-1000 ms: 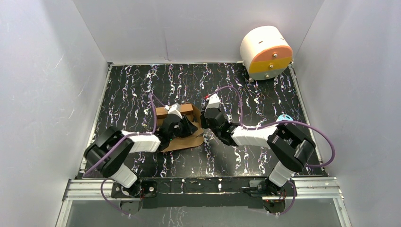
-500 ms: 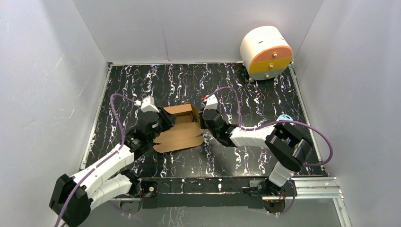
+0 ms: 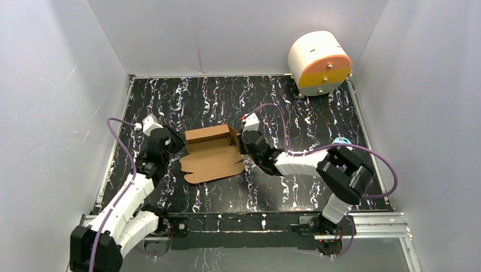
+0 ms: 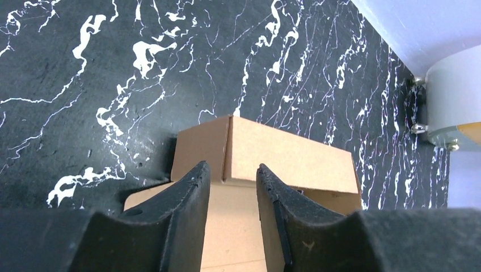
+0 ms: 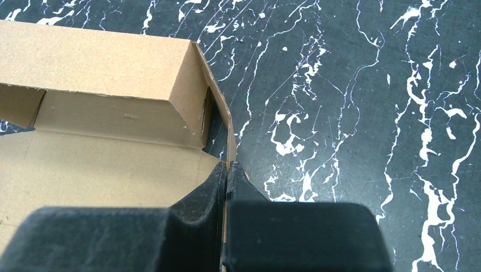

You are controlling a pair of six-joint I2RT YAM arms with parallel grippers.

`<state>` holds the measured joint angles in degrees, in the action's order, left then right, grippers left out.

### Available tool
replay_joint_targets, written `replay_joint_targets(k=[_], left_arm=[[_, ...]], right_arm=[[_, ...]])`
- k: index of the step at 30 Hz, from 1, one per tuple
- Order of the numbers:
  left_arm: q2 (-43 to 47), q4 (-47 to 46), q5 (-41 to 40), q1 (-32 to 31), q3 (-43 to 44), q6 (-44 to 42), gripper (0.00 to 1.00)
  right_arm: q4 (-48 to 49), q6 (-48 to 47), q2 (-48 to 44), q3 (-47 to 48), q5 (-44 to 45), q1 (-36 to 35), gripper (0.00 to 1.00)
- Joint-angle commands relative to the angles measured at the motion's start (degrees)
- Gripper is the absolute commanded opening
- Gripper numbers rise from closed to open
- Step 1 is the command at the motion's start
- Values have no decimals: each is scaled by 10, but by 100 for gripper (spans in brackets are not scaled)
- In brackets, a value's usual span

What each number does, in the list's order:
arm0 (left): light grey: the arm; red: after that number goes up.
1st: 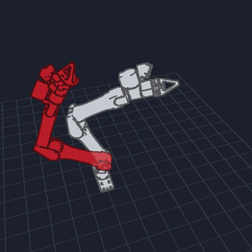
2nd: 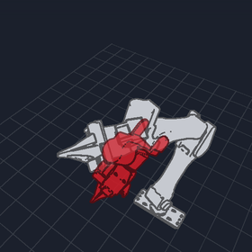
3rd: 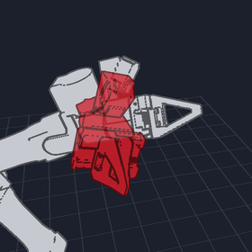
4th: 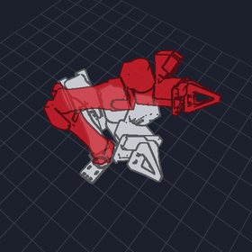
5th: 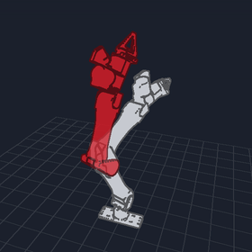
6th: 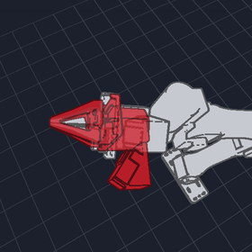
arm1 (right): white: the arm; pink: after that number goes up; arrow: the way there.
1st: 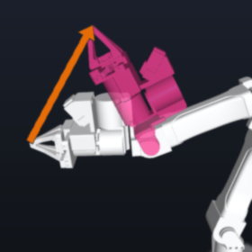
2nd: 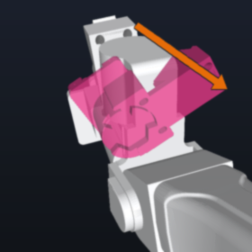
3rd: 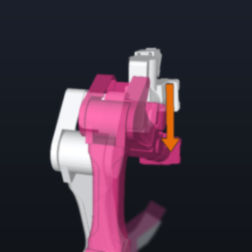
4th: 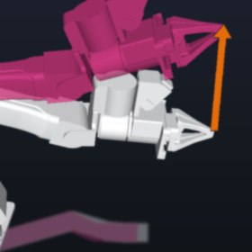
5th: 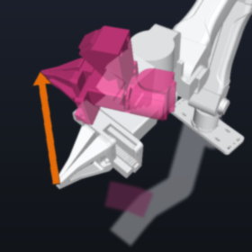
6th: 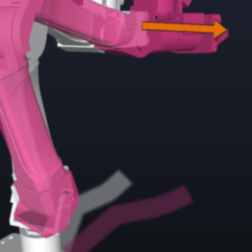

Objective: Fold the paper box

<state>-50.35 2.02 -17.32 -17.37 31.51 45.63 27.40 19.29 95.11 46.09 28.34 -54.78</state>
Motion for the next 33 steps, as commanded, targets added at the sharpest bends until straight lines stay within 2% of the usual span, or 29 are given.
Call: replay_joint_targets(k=[1, 10, 19, 25, 33], left_arm=[[-25, -38, 46, 22, 5, 6, 35], [-89, -105, 131, 60, -13, 26, 35], [-68, -70, 120, 61, -51, 31, 32], [-47, -37, 66, 61, -59, 12, 31], [-73, -70, 122, 61, -65, 18, 23]], right_arm=[[-15, -13, 17, 13, -11, -2, 0], [-8, -24, 16, 14, -32, -3, 0], [-10, -34, 6, 25, -62, -3, 0], [-7, -33, 3, 26, -73, -3, 0], [-11, -33, -4, 36, -106, -3, 0]])
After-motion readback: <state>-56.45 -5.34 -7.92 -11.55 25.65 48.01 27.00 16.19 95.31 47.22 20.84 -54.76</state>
